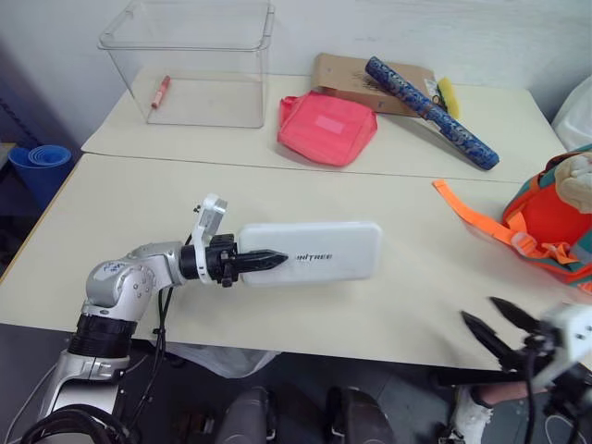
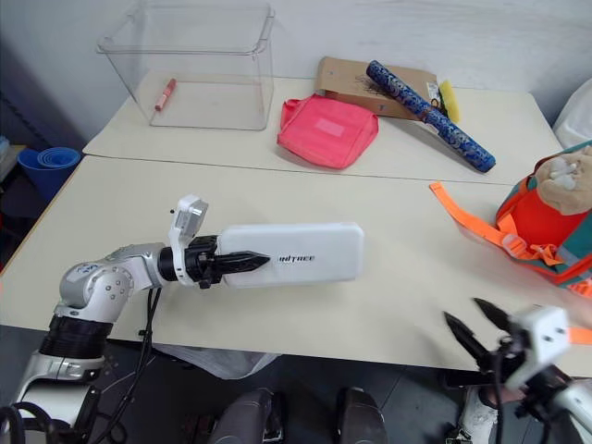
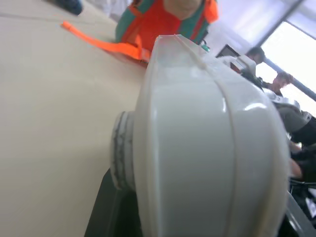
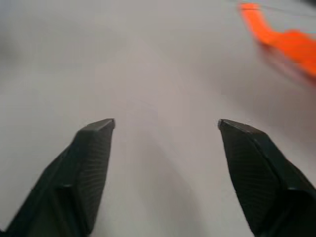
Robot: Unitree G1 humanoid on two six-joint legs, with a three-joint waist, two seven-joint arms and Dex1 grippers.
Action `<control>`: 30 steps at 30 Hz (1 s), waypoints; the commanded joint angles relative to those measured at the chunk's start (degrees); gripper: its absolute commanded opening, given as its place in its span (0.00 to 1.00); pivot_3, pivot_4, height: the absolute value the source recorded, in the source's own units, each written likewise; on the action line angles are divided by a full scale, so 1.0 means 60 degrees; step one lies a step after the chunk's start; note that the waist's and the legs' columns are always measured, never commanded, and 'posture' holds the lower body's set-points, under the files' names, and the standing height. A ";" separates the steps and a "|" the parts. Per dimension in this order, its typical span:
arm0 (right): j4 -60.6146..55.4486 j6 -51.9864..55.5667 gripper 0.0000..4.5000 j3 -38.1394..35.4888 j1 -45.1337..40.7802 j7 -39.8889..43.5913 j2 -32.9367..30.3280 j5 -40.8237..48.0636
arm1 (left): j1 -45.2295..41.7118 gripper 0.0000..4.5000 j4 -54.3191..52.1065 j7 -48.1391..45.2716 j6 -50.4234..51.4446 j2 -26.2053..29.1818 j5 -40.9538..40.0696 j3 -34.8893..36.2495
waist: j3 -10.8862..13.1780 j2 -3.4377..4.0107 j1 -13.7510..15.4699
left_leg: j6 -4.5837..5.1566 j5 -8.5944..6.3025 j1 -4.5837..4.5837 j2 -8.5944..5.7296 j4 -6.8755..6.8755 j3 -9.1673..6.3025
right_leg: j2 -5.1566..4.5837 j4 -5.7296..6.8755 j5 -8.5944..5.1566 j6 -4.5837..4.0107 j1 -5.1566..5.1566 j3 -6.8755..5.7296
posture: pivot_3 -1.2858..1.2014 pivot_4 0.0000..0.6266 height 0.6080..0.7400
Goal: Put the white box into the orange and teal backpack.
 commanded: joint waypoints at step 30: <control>0.8090 -0.1008 0.43 0.2264 -0.8332 0.2047 -0.3549 -0.0663 | 0.0781 0.37 -0.1491 -0.0582 -0.0237 0.0026 0.0477 0.0913 | 0.0004 0.0013 -0.0257 | 0.0095 0.0066 -0.0006 -0.0004 0.0028 -0.0016 | -0.0014 0.0023 0.0004 0.0008 0.0016 -0.0023 | 0.52 0.24 1.00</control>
